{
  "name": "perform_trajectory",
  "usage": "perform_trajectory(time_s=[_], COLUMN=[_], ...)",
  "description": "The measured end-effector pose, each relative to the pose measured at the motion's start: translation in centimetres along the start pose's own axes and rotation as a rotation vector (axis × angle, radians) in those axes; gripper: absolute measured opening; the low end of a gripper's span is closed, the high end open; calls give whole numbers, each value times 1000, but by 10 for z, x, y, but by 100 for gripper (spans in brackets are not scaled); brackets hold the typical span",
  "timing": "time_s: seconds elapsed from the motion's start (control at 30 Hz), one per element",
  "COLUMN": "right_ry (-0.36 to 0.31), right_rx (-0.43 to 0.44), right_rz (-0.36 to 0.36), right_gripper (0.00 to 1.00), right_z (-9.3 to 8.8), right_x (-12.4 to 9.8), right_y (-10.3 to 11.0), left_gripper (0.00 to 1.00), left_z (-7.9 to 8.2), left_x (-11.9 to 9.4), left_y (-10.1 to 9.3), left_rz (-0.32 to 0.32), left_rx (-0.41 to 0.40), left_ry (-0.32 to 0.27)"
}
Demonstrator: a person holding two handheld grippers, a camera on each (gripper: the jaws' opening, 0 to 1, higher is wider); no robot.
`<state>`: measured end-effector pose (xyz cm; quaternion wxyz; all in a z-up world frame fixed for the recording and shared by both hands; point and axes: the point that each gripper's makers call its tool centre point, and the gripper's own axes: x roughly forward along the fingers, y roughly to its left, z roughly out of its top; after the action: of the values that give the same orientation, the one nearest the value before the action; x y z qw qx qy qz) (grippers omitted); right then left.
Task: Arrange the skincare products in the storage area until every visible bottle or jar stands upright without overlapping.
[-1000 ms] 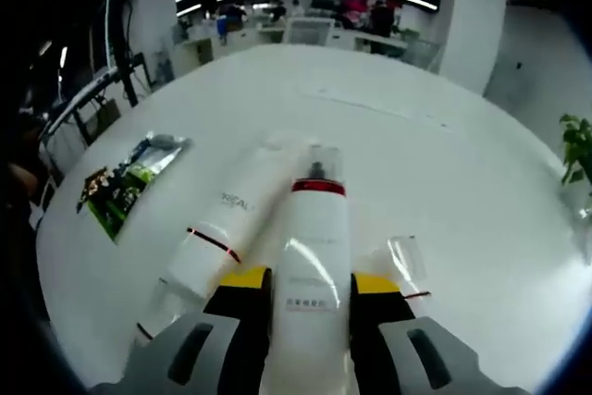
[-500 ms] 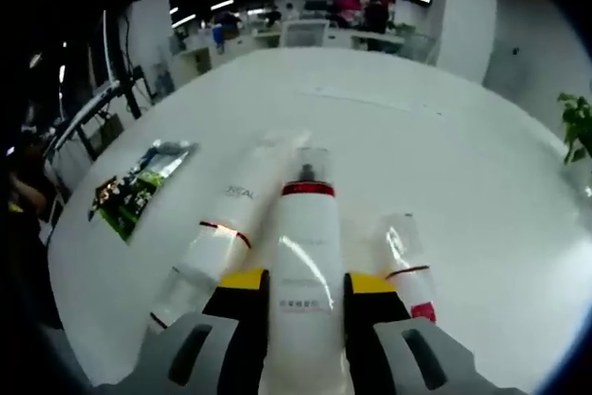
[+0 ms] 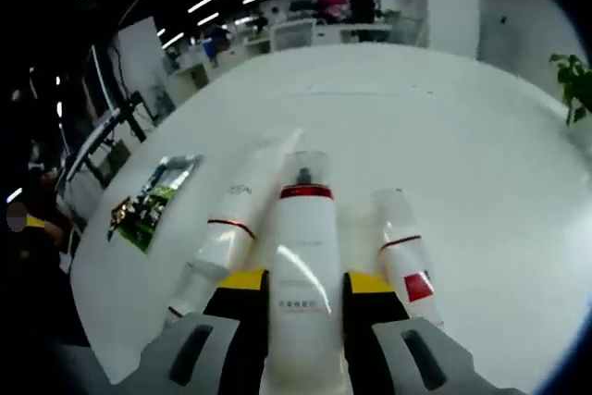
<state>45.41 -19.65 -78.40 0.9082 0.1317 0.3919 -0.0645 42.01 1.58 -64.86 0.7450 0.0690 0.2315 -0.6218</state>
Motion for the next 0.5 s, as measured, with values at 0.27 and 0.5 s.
perform_trajectory(time_s=[0.27, 0.5], right_ry=[-30, -56], right_rx=[126, 292], right_rz=[43, 93], right_gripper=[23, 23], right_z=[-4, -5], right_x=[-10, -12], right_y=[-5, -9], left_gripper=[83, 79], left_z=[6, 13], left_x=[28, 46], left_y=[3, 4], left_rz=[-61, -96], left_rx=[-76, -114], left_ry=[-11, -6])
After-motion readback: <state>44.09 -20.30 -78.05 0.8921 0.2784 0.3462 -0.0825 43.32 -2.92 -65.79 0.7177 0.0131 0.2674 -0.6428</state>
